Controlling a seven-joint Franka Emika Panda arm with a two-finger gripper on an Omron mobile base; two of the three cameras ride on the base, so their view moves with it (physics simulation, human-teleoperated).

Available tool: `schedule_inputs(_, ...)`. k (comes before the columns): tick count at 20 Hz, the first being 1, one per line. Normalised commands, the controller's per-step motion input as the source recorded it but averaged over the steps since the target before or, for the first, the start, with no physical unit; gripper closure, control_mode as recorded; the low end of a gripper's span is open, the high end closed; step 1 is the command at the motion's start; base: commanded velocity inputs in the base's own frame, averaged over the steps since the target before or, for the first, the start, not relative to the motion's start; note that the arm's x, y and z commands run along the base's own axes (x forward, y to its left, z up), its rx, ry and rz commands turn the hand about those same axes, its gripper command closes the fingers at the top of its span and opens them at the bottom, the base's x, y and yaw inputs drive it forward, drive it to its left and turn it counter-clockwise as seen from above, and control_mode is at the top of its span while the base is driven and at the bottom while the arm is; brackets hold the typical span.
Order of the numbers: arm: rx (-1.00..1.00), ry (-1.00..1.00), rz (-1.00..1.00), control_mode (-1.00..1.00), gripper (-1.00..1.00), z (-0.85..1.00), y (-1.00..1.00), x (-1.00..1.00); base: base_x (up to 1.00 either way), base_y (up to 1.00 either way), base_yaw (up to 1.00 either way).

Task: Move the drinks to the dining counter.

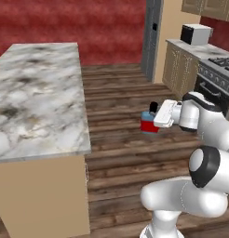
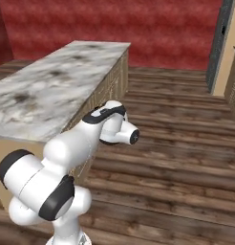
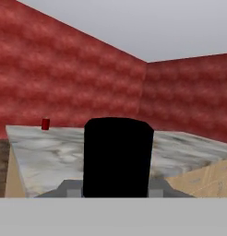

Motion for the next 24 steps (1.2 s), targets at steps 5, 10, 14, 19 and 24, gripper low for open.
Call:
schedule_inputs(5,0.00,0.00,0.00,1.00,1.00,0.00,0.00,0.00,-0.24,1.00,0.00)
schedule_inputs(10,0.00,0.00,0.00,1.00,1.00,0.00,0.00,0.00,-0.16,1.00,0.00)
schedule_inputs(14,0.00,0.00,0.00,1.00,1.00,0.00,0.00,0.00,-0.10,1.00,0.00)
schedule_inputs(19,0.00,0.00,0.00,1.00,1.00,0.00,0.00,0.00,-0.01,1.00,0.00)
schedule_inputs(24,0.00,0.00,0.00,1.00,1.00,0.00,0.00,0.00,0.00,0.98,0.00)
